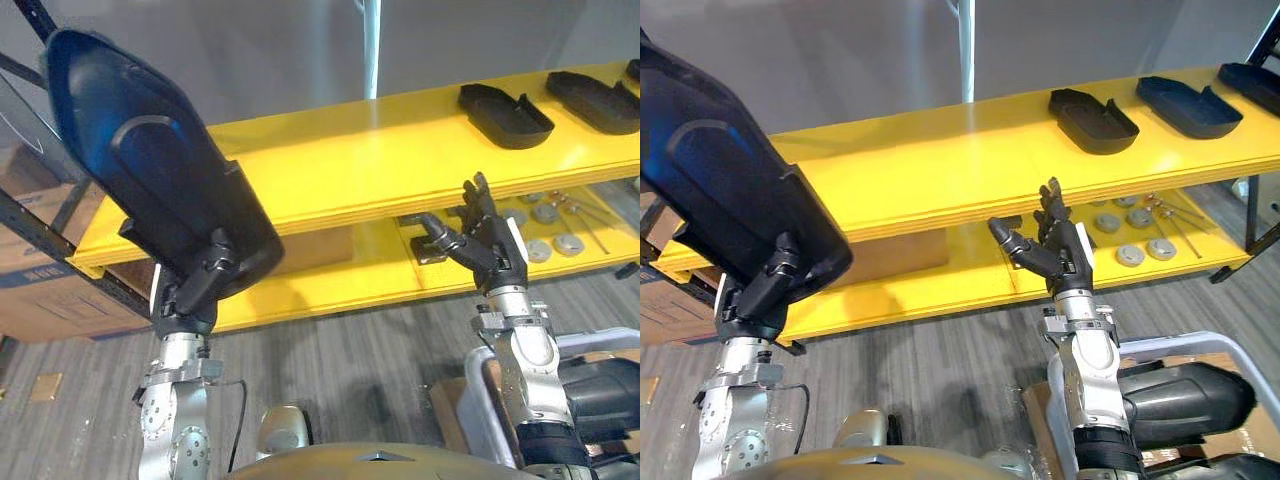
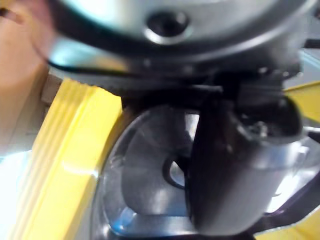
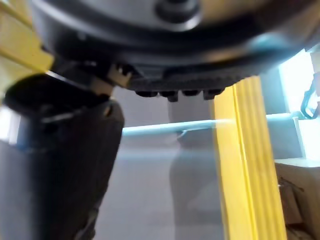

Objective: Walk over and take three plastic housings, then place them on the shelf

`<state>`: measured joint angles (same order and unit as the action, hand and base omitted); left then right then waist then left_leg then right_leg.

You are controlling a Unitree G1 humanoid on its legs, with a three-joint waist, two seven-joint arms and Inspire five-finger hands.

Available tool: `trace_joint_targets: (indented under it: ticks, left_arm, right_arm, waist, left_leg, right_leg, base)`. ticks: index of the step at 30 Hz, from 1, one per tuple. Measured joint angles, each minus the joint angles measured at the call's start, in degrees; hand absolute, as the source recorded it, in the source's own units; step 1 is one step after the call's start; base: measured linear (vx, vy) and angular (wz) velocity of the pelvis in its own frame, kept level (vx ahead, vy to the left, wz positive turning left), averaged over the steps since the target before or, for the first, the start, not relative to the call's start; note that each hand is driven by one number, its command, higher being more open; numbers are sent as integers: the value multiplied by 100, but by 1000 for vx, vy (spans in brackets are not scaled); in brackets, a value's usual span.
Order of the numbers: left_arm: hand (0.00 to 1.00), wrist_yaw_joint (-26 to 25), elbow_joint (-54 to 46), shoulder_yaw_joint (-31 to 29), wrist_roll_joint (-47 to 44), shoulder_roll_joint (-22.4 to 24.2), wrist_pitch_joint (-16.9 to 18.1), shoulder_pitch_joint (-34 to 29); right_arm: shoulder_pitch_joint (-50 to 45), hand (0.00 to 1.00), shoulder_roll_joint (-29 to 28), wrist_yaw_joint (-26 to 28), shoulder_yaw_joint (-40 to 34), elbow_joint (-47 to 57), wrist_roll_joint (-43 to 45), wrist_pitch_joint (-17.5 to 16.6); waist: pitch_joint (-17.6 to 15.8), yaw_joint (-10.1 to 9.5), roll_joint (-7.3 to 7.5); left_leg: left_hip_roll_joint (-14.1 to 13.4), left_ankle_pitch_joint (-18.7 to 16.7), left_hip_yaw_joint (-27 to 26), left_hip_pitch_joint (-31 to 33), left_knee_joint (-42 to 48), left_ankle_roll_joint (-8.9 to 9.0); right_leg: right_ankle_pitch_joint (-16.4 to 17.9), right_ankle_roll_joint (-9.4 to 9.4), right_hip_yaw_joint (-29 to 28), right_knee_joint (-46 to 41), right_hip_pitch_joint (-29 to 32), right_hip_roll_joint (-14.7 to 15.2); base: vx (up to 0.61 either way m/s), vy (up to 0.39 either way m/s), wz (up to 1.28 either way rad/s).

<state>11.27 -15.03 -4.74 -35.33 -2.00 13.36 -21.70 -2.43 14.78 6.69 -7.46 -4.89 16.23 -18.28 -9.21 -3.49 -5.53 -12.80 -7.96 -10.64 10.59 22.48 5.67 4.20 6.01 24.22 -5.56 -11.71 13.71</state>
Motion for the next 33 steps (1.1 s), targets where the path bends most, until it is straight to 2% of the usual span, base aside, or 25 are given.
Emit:
trace_joint_targets:
  ticks: [1, 2, 3, 4, 5, 6, 7, 8, 11, 13, 15, 17, 20, 22, 24, 26, 29, 33]
  left_arm:
    - [0, 104, -1, 97, 4, 2, 0, -13]
    - [0, 205, -1, 198, 14, 50, 0, -41]
    - [0, 261, 35, 196, 14, 40, 6, -12]
    - [0, 261, 68, 162, 19, -18, 10, 33]
    - [0, 257, 62, 63, 31, -119, 10, 124]
    - [0, 254, 63, 40, 48, -169, 9, 156]
    - [0, 251, 63, -2, 53, -240, -13, 164]
    - [0, 252, 55, -21, 82, -272, -41, 165]
    - [0, 261, -212, -56, 306, -340, -227, 171]
    - [0, 257, -357, -38, 432, -402, -365, 208]
    - [0, 162, -358, 133, 612, -526, -453, 542]
    - [0, 61, -346, 356, 700, -615, -559, 892]
    - [0, -292, -192, 661, 895, -636, -673, 1445]
    - [0, -517, -44, 751, 934, -639, -727, 1782]
    - [0, -868, 216, 832, 1128, -646, -777, 2234]
    - [0, -1382, 720, 824, 1353, -734, -943, 2842]
    - [0, -1925, 1427, 741, 1347, -928, -1155, 3424]
    - [0, -2766, 2481, 188, 1319, -1132, -1297, 4239]
  right_arm:
    - [-13, 100, 1, -203, -2, -2, -10, -49]
    - [-63, 100, 53, -398, -6, -2, -7, -171]
    - [-55, 100, -18, -474, -6, -66, -8, -255]
    - [-66, 100, -211, -614, 50, -109, -9, -301]
    - [-61, 100, -383, -723, 174, -110, -32, -392]
    - [-59, 100, -429, -771, 253, -110, -37, -424]
    - [-60, 100, -465, -863, 367, -110, -75, -446]
    - [-72, 100, -520, -943, 384, -92, -82, -502]
    - [-122, 100, -750, -1116, 345, 150, -199, -637]
    - [-140, 100, -796, -1088, 347, 301, -248, -656]
    - [-160, 100, -791, -1052, 296, 367, -248, -687]
    - [-255, 100, -791, -1010, 220, 367, -253, -654]
    - [-562, 100, -785, -860, 193, 367, -302, -569]
    - [-694, 100, -779, -787, 191, 367, -409, -523]
    - [-787, 100, -769, -718, 176, 369, -412, -463]
    - [-843, 100, -768, -650, 168, 369, -404, -363]
    - [-987, 100, -768, -478, 175, 486, -404, -276]
    - [-1298, 100, -767, -188, 360, 792, -404, -168]
  waist:
    - [19, 70, -31]
    - [102, 65, -186]
    - [97, 49, -148]
    - [89, 29, 73]
    - [10, 27, 326]
    - [-18, 34, 420]
    - [-18, 31, 497]
    - [-12, 34, 494]
    - [35, 50, 539]
    - [40, 80, 540]
    - [58, 249, 529]
    - [60, 363, 529]
    - [111, 420, 481]
    - [159, 548, 426]
    - [173, 603, 409]
    - [195, 742, 380]
    - [204, 884, 377]
    - [207, 1043, 395]
  left_leg:
    - [-3, 396, 35, -79, -462, 84]
    - [-21, 999, 191, -239, -863, 68]
    - [44, 970, 171, -286, -841, 261]
    - [314, 748, 36, -395, -786, 229]
    - [485, 559, -105, -392, -658, 104]
    - [539, 481, -169, -383, -587, 54]
    - [572, 314, -289, -368, -421, 11]
    - [519, 165, -388, -392, -308, -7]
    - [462, 108, -738, -454, -300, -48]
    - [418, 120, -888, -527, -301, -68]
    - [408, 115, -952, -538, -393, -72]
    - [359, 119, -1009, -602, -502, -66]
    - [246, 188, -1254, -914, -765, 56]
    - [197, 252, -1360, -1016, -921, 128]
    - [187, 362, -1561, -1167, -1148, 172]
    - [186, 530, -1765, -1325, -1477, 220]
    - [177, 721, -2005, -1519, -1834, 277]
    - [177, 1003, -2306, -1714, -2301, 348]
  right_leg:
    - [12, 276, -21, -1, -71, 124]
    - [49, 530, -109, -29, -80, 170]
    - [97, 617, -207, -45, -100, 295]
    - [86, 565, -375, -45, -49, 583]
    - [96, 545, -547, -29, -33, 788]
    - [78, 535, -602, -46, 0, 864]
    - [-76, 534, -616, -118, 99, 922]
    - [-257, 547, -589, -220, 189, 933]
    - [-487, 544, -575, -390, 567, 1004]
    - [-683, 555, -583, -272, 718, 1000]
    - [-879, 570, -578, -27, 761, 948]
    - [-926, 575, -576, 79, 766, 876]
    - [-942, 566, -603, 124, 730, 748]
    - [-983, 563, -646, 221, 737, 664]
    - [-1003, 567, -764, 297, 801, 610]
    - [-1029, 532, -923, 298, 956, 537]
    - [-1068, 479, -1073, 338, 1078, 427]
    - [-1082, 458, -1222, 460, 1227, 273]
  base:
    - [177, 345, -5]
    - [188, 388, -16]
    - [175, 389, -44]
    - [144, 354, -48]
    - [123, 294, -45]
    - [88, 243, -38]
    - [81, 210, -45]
    - [78, 200, -48]
    - [113, 142, -64]
    - [78, 47, -78]
    - [58, 6, -38]
    - [29, -18, -28]
    - [14, -62, -43]
    - [-8, -75, -41]
    - [-37, -54, -42]
    - [-65, -55, -46]
    - [-58, -44, -45]
    - [-59, -56, -33]
